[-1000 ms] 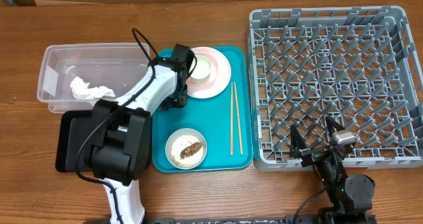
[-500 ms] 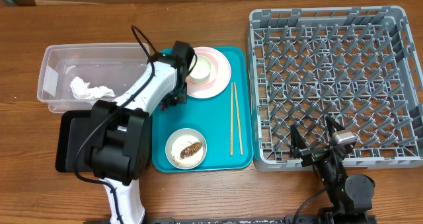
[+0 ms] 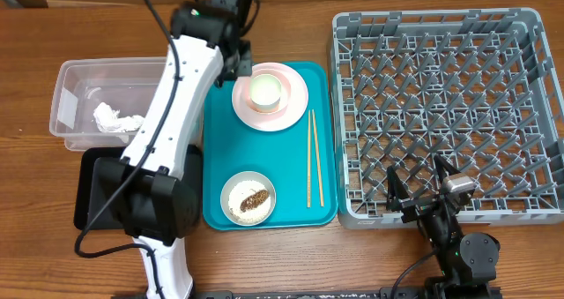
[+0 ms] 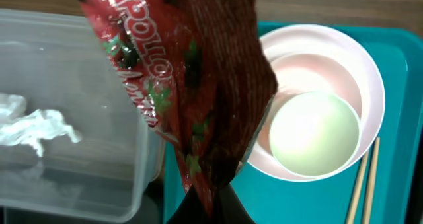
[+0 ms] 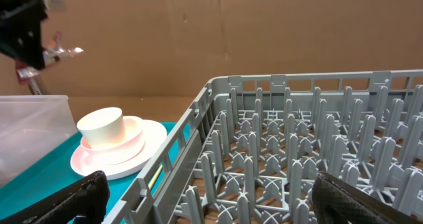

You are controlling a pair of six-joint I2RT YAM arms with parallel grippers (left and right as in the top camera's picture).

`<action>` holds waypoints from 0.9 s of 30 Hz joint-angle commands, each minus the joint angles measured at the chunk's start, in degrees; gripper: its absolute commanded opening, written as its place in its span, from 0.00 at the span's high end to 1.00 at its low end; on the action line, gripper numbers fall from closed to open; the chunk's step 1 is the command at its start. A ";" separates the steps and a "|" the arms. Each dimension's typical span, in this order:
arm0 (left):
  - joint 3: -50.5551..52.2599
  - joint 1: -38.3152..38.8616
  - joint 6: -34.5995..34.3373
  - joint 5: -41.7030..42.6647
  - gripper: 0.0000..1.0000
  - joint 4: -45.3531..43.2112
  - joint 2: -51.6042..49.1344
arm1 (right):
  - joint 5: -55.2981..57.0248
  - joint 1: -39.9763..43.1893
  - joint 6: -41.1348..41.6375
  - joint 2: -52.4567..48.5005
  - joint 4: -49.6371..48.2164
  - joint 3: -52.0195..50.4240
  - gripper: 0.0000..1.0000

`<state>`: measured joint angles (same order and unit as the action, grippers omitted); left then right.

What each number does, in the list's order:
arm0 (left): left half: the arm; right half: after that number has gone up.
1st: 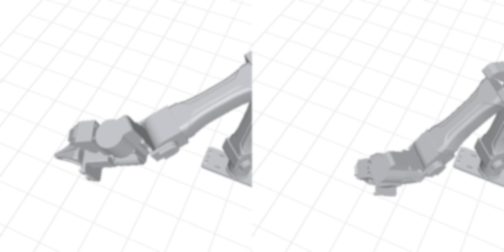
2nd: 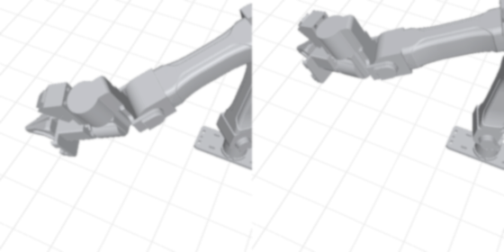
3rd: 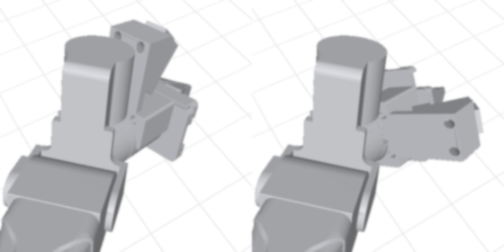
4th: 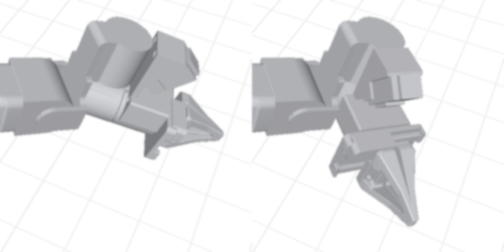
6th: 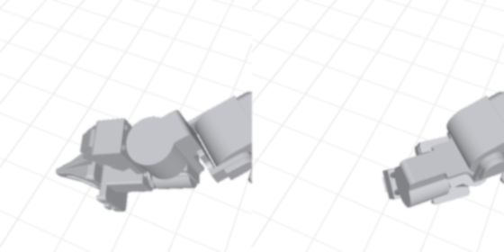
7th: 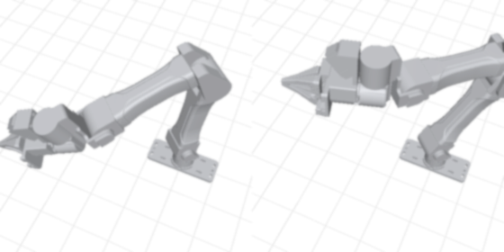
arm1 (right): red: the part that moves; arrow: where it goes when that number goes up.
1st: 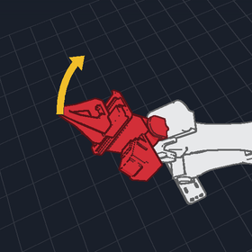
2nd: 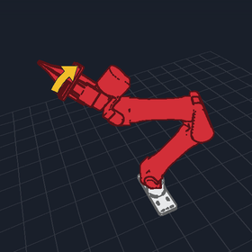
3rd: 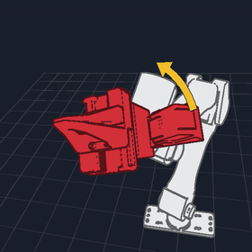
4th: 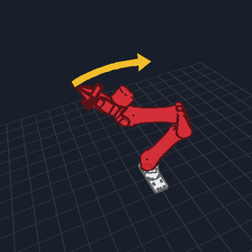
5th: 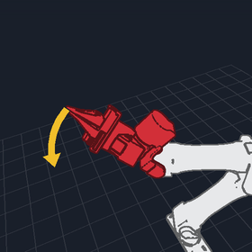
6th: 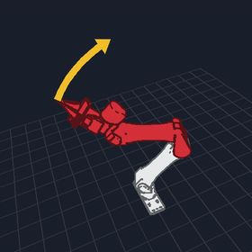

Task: Sort waste into correct bins and load items into the dishwasher
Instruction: 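Carry the red wrapper left and release it into the clear bin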

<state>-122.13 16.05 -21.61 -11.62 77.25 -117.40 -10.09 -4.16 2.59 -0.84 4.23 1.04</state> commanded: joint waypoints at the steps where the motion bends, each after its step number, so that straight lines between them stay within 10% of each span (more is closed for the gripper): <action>1: -2.16 -4.46 -6.08 0.72 0.96 2.86 0.42 | 0.15 0.11 0.04 0.68 -0.28 -0.57 0.00; 16: 8.76 -22.62 -9.92 11.28 0.88 -0.22 0.42 | 0.17 0.13 0.04 0.68 -0.28 -0.57 0.00; 18: 11.13 -23.82 -9.90 11.45 0.75 -1.84 0.42 | 0.15 0.11 0.04 0.68 -0.28 -0.57 0.00; 21: 12.76 -24.70 -8.94 11.56 0.16 -2.16 0.42 | 0.15 0.11 0.04 0.68 -0.28 -0.57 0.00; 27: 10.38 -24.76 -4.48 14.67 0.12 -0.87 0.52 | 0.15 0.11 0.04 0.68 -0.28 -0.57 0.00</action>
<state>-109.51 -8.51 -29.63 -0.75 75.31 -117.40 -10.09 -4.16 2.59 -0.84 4.25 1.04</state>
